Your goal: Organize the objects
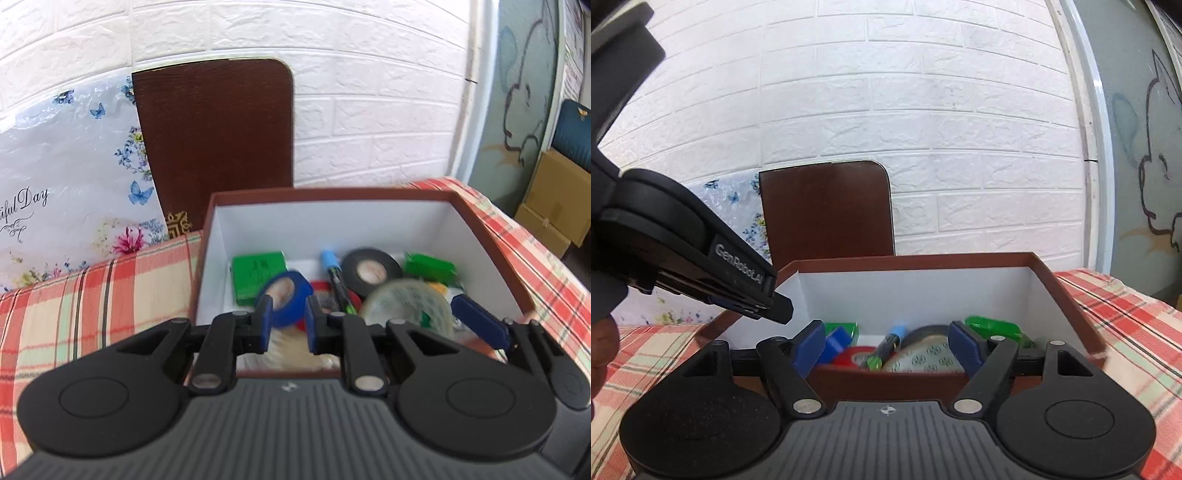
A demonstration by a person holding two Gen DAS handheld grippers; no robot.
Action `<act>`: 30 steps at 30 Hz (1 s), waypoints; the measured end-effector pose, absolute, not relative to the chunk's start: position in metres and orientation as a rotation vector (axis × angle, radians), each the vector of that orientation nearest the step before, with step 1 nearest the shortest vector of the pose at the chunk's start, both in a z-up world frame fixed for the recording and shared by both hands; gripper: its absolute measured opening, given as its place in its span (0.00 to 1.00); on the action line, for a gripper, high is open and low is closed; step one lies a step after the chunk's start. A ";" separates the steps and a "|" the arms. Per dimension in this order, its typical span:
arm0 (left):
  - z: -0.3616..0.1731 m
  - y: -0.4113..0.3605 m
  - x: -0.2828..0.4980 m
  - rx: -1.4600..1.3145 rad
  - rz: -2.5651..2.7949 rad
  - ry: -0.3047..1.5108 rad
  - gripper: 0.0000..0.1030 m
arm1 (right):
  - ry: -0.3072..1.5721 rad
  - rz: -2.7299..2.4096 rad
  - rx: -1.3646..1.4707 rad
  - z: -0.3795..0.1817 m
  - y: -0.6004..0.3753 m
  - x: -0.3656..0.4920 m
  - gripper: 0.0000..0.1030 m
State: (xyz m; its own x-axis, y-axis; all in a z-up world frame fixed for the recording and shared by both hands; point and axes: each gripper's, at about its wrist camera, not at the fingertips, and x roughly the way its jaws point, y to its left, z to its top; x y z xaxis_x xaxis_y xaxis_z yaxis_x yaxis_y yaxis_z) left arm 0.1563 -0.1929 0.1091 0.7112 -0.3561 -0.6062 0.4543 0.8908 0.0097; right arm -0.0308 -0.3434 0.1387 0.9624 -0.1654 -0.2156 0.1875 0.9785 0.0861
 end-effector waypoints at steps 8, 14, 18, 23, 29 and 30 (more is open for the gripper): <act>0.108 -0.183 0.117 0.205 -0.423 0.642 0.20 | 0.275 -0.161 0.142 0.100 -0.314 0.025 0.69; 0.106 -0.169 0.095 0.223 -0.384 0.638 0.26 | 0.369 -0.114 0.189 0.091 -0.303 0.004 0.69; 0.102 -0.157 0.080 0.232 -0.358 0.639 0.29 | 0.450 -0.098 0.248 0.076 -0.310 -0.006 0.69; 0.095 -0.136 0.068 0.225 -0.326 0.654 0.34 | 0.522 -0.119 0.281 0.062 -0.305 -0.011 0.69; 0.092 -0.113 0.054 0.209 -0.301 0.652 0.41 | 0.562 -0.112 0.267 0.061 -0.282 -0.020 0.72; 0.093 -0.110 0.052 0.209 -0.298 0.649 0.41 | 0.565 -0.110 0.262 0.062 -0.276 -0.020 0.72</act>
